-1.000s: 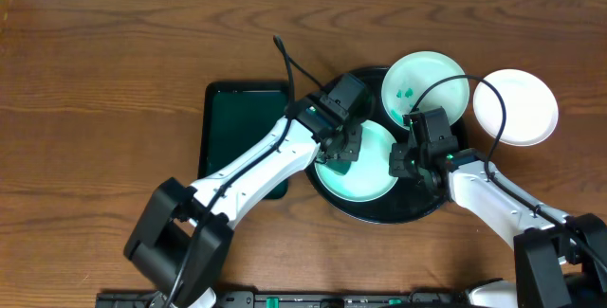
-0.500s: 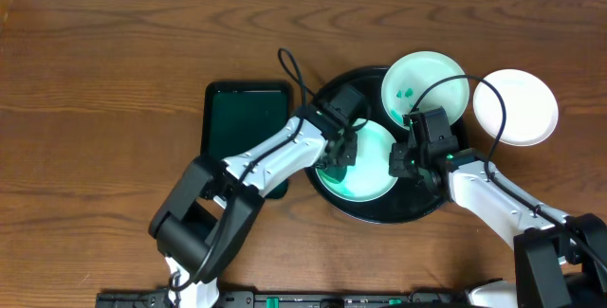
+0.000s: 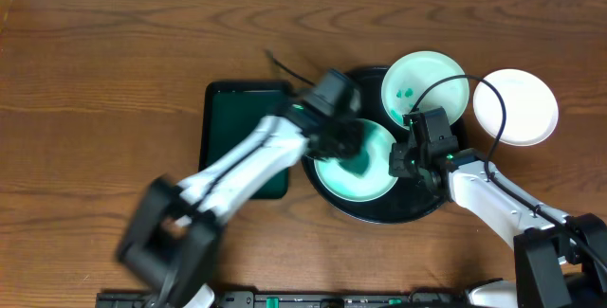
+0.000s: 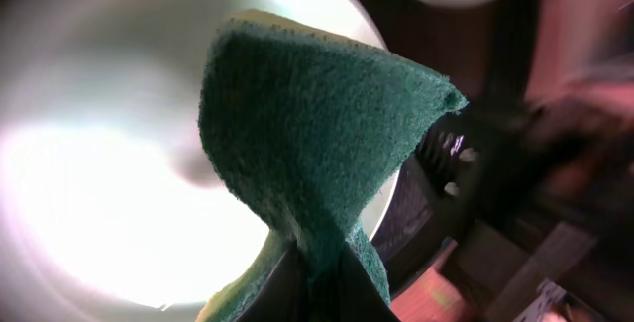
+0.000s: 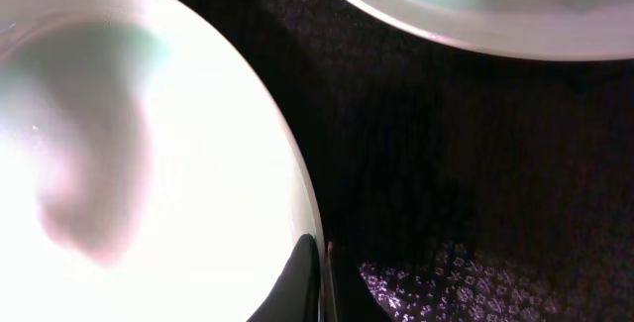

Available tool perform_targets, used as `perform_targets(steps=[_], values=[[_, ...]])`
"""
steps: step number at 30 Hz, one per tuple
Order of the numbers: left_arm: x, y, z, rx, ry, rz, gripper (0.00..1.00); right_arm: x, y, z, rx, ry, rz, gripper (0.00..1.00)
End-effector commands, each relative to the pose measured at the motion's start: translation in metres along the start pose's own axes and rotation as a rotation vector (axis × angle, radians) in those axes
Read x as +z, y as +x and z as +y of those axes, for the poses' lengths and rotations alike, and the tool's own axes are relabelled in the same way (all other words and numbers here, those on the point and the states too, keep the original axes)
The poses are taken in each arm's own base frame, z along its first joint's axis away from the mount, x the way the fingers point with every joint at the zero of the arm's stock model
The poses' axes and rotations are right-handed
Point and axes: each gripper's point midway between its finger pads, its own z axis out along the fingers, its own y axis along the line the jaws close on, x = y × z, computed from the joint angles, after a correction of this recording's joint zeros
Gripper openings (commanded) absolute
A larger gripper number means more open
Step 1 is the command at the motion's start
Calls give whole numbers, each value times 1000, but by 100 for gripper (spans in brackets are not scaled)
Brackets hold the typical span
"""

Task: Clean dirty plates on tray and stack at the side
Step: 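Carry the sponge back and drop it into the green tray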

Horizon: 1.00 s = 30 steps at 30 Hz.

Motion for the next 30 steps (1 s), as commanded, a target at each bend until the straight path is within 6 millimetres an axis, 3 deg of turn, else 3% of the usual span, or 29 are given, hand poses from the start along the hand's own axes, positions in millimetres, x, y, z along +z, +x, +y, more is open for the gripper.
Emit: perform_targets(steps=[1,5,7,15,21,26,27,30], values=[[-69,-39,37,-62,-153,-224,8,1,5,14,-22,-61,23,1],[-111,-39,98,-126,-336,-256,8,1,6,15,-22,-68,24,1],[-120,-31,125,-149,-402,-212,7,1,6,15,-22,-68,25,1],[-107,4,195,-236,-503,-80,8,1,6,15,-22,-68,26,1],[-84,20,218,-260,-508,-81,7,1,6,17,-23,-81,27,1],[-79,20,224,-258,-519,-102,8,1,6,18,-23,-82,28,1],[-79,19,225,-257,-522,-105,12,1,6,18,-23,-82,28,1],[-79,19,224,-257,-520,-105,42,1,8,17,-22,-79,34,8]])
